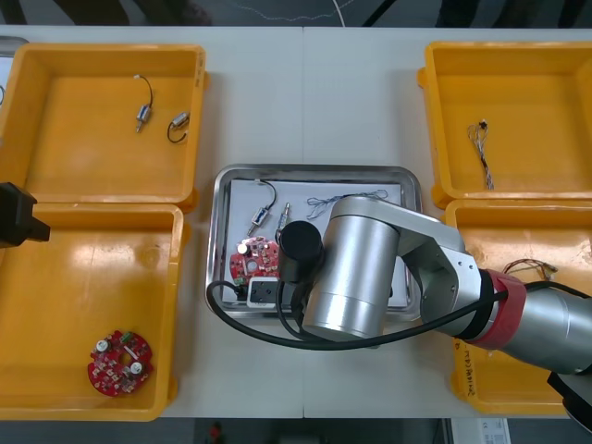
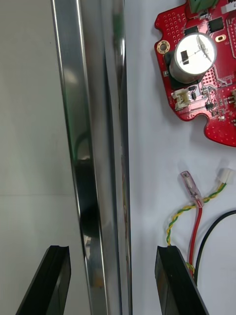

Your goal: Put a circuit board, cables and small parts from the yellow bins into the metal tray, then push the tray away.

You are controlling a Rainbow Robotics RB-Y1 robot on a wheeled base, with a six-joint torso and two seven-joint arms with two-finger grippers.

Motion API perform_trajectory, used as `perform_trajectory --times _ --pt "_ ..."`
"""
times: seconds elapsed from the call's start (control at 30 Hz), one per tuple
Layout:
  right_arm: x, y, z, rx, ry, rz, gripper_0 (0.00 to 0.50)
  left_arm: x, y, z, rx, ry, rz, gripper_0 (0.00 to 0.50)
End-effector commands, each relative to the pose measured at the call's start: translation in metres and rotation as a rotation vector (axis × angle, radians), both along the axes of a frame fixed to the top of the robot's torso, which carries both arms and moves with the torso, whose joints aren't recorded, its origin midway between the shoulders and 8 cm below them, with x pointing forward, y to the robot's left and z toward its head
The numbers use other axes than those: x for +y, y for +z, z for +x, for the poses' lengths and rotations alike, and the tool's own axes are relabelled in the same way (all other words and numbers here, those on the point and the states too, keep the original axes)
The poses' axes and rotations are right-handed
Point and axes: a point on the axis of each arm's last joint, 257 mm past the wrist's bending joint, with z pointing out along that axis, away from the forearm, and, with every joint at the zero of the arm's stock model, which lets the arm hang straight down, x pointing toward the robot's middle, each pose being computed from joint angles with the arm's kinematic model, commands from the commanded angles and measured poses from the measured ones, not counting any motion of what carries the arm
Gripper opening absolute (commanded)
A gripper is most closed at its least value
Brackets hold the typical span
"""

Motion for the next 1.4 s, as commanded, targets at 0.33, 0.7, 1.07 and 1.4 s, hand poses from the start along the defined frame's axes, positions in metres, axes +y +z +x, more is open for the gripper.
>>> perform_trajectory --times 0.33,0.7,1.07,1.4 --pt "0.017 0.001 0.005 -0.059 0.08 -0.016 0.5 0.013 0.013 -0.005 -0.021 -0.055 0.076 0.5" --pt "0.019 0.001 0.007 -0.065 0.074 -0.009 0.025 0.013 0.013 -0.005 -0.021 -0.055 0.076 0.5" --pt "0.013 0.01 0.024 -0.131 0.065 -0.026 0.0 0.013 0.013 -0.005 -0.021 -0.055 0.076 0.5" --pt "0.012 0.025 0.045 -0.215 0.126 -0.07 0.0 0.013 0.013 -0.005 -0.021 -0.055 0.076 0.5"
